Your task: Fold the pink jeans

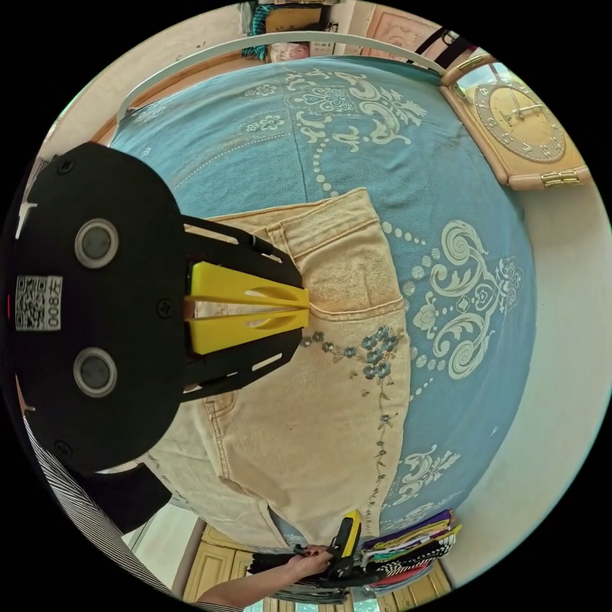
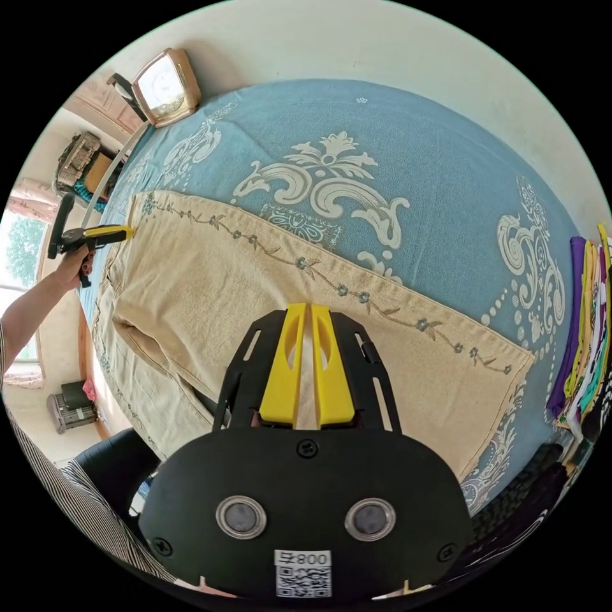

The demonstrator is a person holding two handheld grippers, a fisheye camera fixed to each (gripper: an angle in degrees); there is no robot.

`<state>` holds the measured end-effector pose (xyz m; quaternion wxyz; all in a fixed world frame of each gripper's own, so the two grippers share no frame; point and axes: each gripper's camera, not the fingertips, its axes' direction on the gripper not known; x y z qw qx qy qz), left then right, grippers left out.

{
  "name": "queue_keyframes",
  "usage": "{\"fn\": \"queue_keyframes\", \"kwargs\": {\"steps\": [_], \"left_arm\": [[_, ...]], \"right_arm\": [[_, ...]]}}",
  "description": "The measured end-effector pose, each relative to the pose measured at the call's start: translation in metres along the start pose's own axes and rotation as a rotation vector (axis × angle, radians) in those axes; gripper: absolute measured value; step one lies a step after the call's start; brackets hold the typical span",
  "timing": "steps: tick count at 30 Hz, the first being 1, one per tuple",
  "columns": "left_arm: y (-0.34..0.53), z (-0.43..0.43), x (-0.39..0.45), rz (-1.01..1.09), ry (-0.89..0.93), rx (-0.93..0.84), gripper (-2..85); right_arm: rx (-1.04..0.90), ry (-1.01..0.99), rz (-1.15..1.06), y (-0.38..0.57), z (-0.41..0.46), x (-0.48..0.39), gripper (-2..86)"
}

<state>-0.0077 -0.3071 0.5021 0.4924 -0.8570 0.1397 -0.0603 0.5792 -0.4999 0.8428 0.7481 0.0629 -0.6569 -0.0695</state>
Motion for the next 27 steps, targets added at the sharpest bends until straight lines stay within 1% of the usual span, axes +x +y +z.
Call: {"fn": "queue_keyframes", "kwargs": {"steps": [9,15,20,21,23,25,26,27], "left_arm": [[0.049,0.013,-0.017,0.04,0.003,0.082,0.3],[0.079,0.021,-0.026,0.068,-0.046,0.114,0.2],[0.121,0.009,-0.049,0.016,-0.061,0.169,0.2],[0.128,0.006,-0.053,0.005,-0.052,0.178,0.2],[0.161,-0.004,-0.072,-0.03,0.045,0.215,0.3],[0.188,-0.006,-0.086,-0.039,0.142,0.221,0.3],[0.205,-0.003,-0.094,-0.042,0.198,0.206,0.4],[0.213,-0.001,-0.097,-0.039,0.216,0.198,0.5]], "right_arm": [[0.106,0.021,0.025,0.013,0.062,0.003,0.9],[0.171,0.04,0.043,0.02,0.104,0.008,0.4],[0.245,0.047,0.104,0.029,0.122,0.018,0.4],[0.279,0.046,0.111,0.034,0.121,0.017,0.5],[0.337,-0.01,0.082,0.04,0.118,0.008,0.7],[0.367,-0.112,0.008,0.039,0.118,-0.012,1.1],[0.374,-0.18,-0.059,0.035,0.121,-0.032,1.4],[0.367,-0.219,-0.137,0.027,0.127,-0.056,2.2]]}}
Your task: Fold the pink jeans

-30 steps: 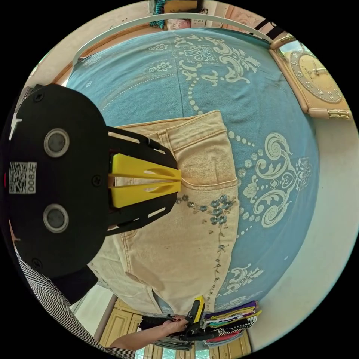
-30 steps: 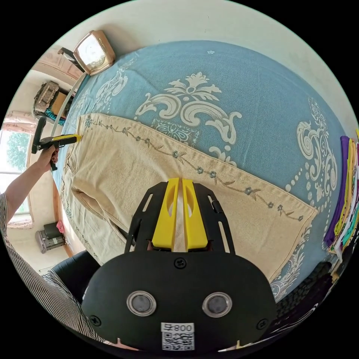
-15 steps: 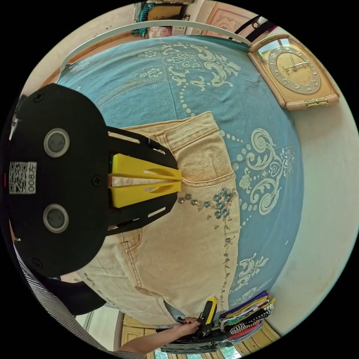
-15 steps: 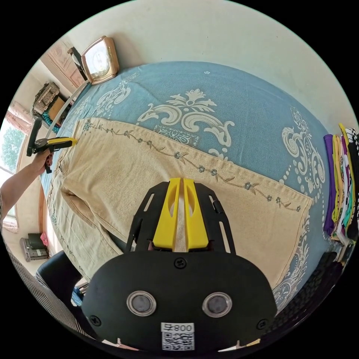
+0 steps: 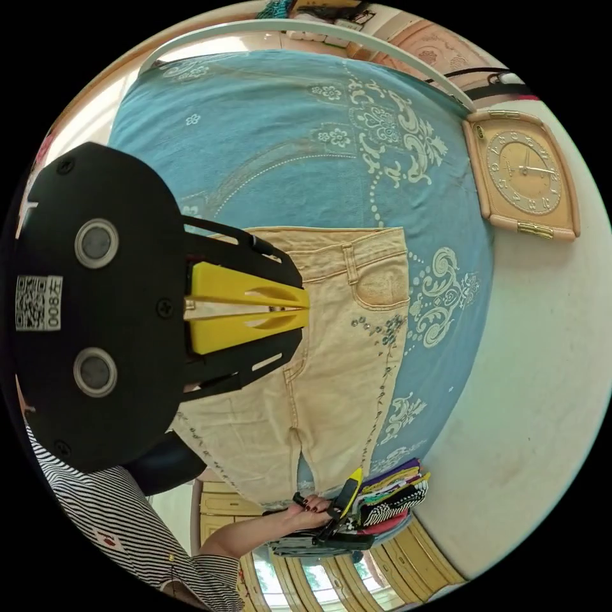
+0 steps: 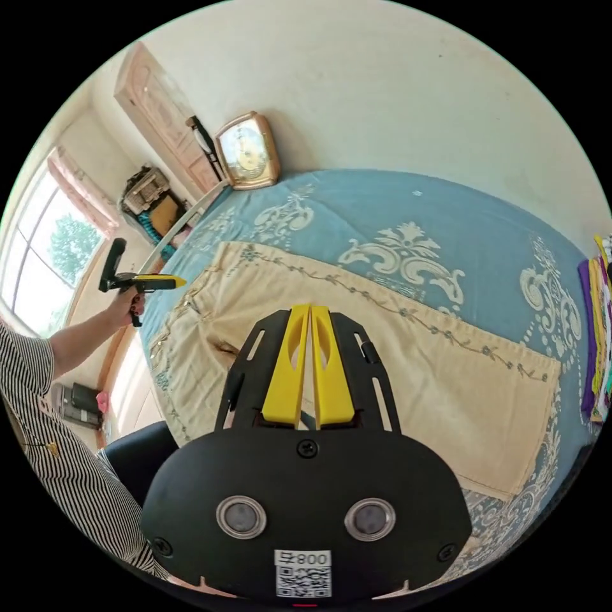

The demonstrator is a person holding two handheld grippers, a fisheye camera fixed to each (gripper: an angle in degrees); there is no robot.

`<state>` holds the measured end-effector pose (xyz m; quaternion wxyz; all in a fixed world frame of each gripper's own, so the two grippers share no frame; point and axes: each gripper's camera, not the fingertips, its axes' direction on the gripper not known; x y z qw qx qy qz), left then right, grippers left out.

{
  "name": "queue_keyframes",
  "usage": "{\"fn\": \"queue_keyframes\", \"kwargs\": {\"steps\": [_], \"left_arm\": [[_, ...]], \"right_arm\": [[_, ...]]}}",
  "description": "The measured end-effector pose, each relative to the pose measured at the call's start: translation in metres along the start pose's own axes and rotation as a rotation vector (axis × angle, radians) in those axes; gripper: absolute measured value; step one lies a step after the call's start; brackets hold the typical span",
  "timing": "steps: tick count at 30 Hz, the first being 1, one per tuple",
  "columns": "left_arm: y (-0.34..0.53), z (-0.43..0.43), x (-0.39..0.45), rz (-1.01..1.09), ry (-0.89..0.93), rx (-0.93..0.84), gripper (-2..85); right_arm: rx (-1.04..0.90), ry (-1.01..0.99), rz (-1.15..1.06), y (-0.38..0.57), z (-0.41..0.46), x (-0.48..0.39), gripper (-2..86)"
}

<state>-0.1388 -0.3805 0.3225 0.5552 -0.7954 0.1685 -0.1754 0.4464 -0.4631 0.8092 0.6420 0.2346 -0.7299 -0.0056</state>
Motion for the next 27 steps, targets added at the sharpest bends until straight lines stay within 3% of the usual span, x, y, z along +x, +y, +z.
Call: {"fn": "queue_keyframes", "kwargs": {"steps": [5,11,17,27], "left_arm": [[0.056,0.01,-0.03,-0.067,-0.083,-0.055,1.2],[0.085,0.028,-0.066,-0.129,-0.024,-0.059,1.4],[0.109,0.033,-0.092,-0.137,0.043,-0.016,1.0],[0.141,0.022,-0.111,-0.144,0.043,0.075,0.4]], "right_arm": [[-0.089,-0.104,-0.257,-0.031,0.08,-0.084,5.3],[-0.282,-0.156,-0.43,-0.053,0.19,-0.134,6.4],[-0.389,-0.062,-0.525,-0.051,0.26,-0.141,5.9],[-0.325,-0.053,-0.508,-0.044,0.281,-0.108,1.1]]}}
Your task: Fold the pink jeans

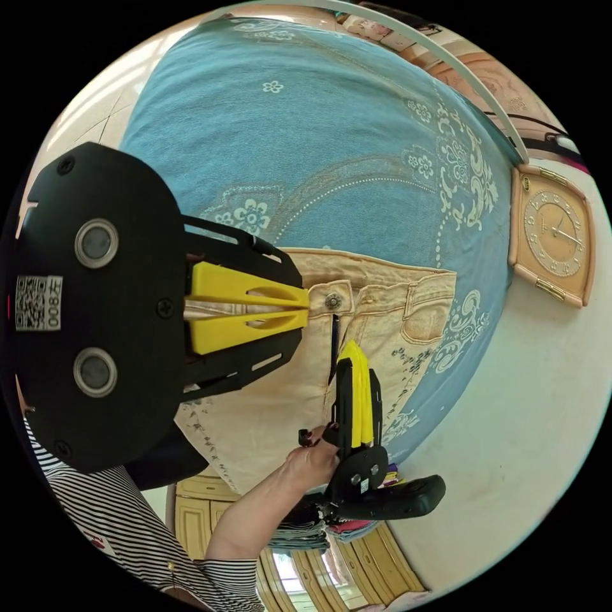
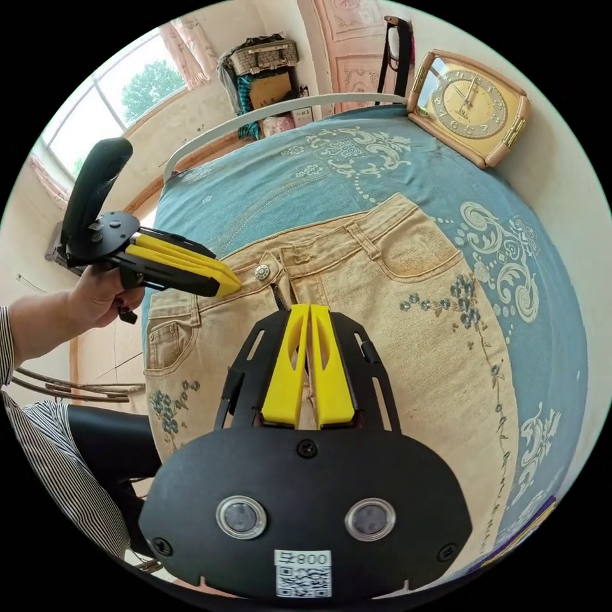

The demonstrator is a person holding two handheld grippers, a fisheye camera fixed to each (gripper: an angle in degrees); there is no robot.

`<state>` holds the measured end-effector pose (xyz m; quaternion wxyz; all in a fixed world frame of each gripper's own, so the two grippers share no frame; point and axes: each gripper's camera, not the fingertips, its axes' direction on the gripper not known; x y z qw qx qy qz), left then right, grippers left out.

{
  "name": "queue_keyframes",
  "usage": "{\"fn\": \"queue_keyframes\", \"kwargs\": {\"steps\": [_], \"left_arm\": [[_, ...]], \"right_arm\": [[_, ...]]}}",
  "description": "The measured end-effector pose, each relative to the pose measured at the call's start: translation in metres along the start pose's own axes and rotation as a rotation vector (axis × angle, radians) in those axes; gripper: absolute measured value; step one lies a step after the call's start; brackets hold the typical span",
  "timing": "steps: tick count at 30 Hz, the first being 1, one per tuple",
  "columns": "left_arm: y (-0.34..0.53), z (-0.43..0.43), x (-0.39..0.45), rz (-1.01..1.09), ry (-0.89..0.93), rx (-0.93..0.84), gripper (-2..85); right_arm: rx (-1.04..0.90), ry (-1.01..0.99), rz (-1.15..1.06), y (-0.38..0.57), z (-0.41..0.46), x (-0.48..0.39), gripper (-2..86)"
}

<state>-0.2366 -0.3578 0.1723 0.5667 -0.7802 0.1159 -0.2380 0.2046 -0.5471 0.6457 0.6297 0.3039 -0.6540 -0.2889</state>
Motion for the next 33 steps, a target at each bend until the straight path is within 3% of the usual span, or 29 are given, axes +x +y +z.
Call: {"fn": "queue_keyframes", "kwargs": {"steps": [9,13,23,28,33], "left_arm": [[0.008,-0.012,-0.011,0.016,0.001,0.04,0.3],[0.003,0.0,-0.017,0.011,-0.004,0.011,0.3],[0.003,0.006,-0.019,-0.002,0.0,0.021,0.3],[0.003,-0.015,-0.003,0.019,-0.047,0.129,0.2],[-0.023,0.0,0.019,0.082,-0.082,0.085,0.2]], "right_arm": [[0.245,-0.336,0.275,0.036,-0.033,0.083,0.1],[0.298,-0.389,0.263,0.047,-0.042,0.093,0.1],[-0.009,-0.279,0.06,0.017,0.003,0.079,0.1],[-0.028,-0.254,0.072,0.009,0.003,0.085,0.2],[-0.023,-0.265,0.103,0.006,-0.005,0.092,0.2]]}}
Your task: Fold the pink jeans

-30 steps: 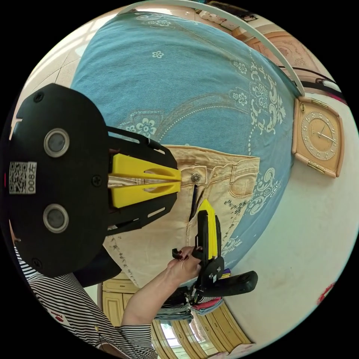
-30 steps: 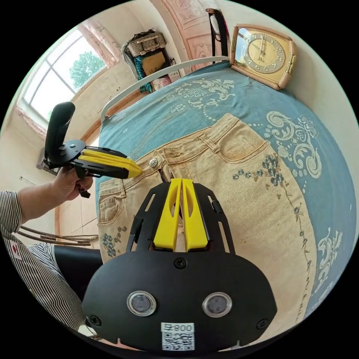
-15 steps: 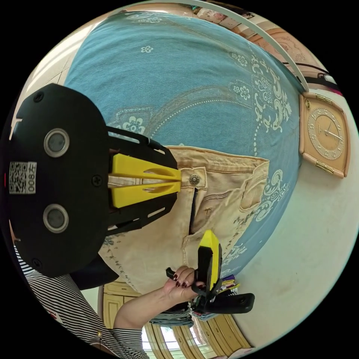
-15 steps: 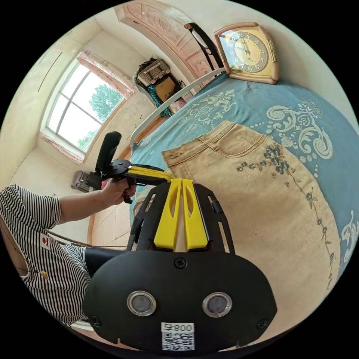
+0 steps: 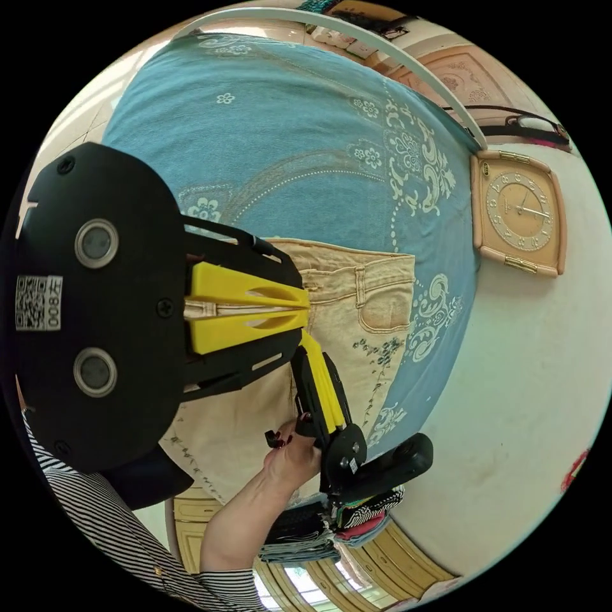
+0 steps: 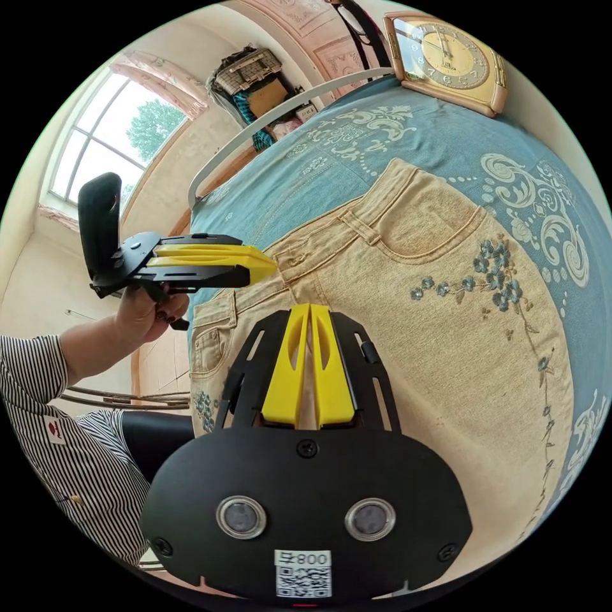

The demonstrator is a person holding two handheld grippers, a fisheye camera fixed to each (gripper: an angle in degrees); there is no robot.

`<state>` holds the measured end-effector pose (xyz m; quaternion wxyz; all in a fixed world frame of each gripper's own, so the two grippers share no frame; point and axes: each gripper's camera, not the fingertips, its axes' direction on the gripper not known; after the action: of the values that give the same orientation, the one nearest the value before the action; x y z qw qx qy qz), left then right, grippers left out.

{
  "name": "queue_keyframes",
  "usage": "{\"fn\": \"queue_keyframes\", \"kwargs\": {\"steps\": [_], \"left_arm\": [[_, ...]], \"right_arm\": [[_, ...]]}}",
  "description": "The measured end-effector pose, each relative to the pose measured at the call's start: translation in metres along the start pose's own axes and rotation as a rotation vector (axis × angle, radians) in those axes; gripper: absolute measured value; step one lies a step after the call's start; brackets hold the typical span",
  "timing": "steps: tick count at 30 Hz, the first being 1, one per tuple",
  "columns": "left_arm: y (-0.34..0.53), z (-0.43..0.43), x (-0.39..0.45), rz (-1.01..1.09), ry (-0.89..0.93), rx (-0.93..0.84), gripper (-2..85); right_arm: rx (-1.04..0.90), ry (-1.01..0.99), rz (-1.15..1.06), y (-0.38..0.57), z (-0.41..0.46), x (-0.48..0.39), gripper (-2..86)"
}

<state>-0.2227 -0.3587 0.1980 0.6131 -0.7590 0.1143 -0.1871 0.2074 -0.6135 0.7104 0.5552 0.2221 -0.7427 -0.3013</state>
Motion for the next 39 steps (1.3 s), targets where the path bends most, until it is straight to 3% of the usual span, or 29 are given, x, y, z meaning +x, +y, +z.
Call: {"fn": "queue_keyframes", "kwargs": {"steps": [5,12,18,23,29,32,39], "left_arm": [[-0.017,0.017,0.011,0.026,-0.022,-0.073,0.1],[-0.034,0.014,0.021,0.026,0.002,-0.068,0.1],[-0.052,0.011,0.044,0.039,-0.047,-0.069,0.1],[-0.075,-0.001,0.063,0.027,-0.061,-0.082,0.3],[-0.105,-0.033,0.094,0.08,0.013,0.089,1.3],[-0.133,-0.027,0.108,0.149,0.051,0.061,3.3],[-0.202,-0.001,0.14,0.226,0.079,-0.027,6.5]], "right_arm": [[0.038,0.012,0.032,0.003,-0.019,-0.002,0.2],[0.383,-0.139,0.246,0.074,-0.11,0.019,0.1],[0.131,0.02,0.304,0.073,-0.078,0.018,0.1],[0.161,-0.05,0.336,0.073,-0.094,0.017,0.2],[0.361,-0.075,0.363,0.111,-0.151,0.005,0.4],[0.442,-0.097,0.394,0.139,-0.18,0.014,0.9],[0.413,0.058,0.446,0.175,-0.239,0.033,4.3]]}}
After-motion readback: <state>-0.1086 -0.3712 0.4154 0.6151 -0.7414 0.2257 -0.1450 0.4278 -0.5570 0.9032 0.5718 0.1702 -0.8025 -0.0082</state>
